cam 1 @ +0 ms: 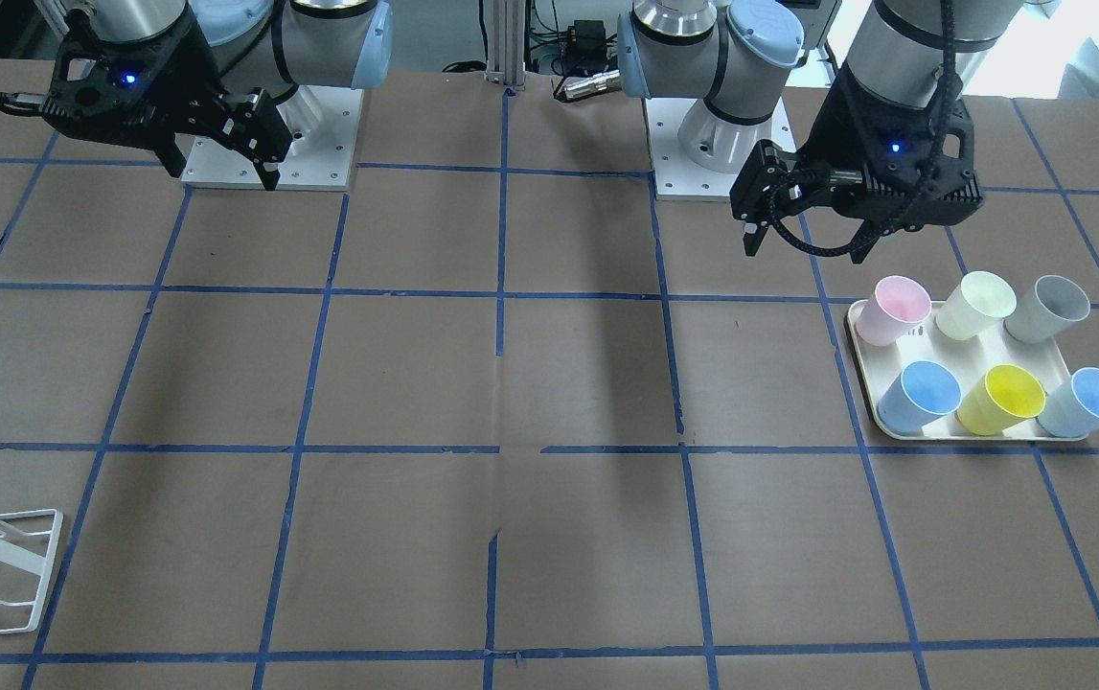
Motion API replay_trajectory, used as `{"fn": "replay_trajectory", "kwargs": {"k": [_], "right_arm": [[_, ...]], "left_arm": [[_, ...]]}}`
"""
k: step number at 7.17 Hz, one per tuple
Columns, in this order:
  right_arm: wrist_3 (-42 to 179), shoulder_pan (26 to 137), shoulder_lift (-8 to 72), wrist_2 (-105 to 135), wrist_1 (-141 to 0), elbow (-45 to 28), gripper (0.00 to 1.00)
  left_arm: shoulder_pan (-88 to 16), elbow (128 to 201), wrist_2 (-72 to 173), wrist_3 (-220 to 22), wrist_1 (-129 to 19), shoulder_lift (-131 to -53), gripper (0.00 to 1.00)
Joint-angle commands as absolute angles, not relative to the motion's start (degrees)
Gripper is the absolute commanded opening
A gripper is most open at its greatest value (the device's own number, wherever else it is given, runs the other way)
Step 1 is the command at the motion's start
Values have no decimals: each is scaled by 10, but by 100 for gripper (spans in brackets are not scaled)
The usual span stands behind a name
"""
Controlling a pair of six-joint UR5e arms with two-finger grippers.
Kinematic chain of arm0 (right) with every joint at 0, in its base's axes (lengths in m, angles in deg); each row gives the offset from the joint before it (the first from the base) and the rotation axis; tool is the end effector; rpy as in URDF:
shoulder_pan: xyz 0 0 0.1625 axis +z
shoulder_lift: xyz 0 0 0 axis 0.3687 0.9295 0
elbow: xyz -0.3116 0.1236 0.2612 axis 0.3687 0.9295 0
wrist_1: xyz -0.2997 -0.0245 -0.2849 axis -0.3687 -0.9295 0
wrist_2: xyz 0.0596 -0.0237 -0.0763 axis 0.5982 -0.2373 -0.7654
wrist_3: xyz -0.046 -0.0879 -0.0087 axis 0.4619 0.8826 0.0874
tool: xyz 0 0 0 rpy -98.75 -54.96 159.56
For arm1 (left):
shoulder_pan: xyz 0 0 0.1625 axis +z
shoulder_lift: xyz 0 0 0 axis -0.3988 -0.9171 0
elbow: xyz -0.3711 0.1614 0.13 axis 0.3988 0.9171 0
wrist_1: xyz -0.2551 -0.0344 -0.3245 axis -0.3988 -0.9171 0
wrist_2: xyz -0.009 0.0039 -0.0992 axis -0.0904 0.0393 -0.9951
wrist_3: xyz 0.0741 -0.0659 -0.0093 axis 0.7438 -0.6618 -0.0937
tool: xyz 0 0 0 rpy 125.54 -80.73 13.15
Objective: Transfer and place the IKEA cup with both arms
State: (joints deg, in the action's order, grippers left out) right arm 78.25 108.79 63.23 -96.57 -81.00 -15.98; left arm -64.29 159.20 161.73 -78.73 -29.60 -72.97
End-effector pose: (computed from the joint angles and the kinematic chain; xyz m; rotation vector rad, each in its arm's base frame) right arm 0.1151 -0.4127 0.4813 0.2597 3.1099 0.0502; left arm -0.1142 -0.5059 0.5176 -0.0894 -3.1391 0.0706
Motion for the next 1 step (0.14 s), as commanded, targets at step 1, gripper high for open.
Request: {"fn": "replay_trajectory", "kwargs": {"k": [1], "right_arm": [[783,1088,632,-967,-808,-160,100]], "left_arm": [[-640,1592,1617,-794,-298,-730,100]]}}
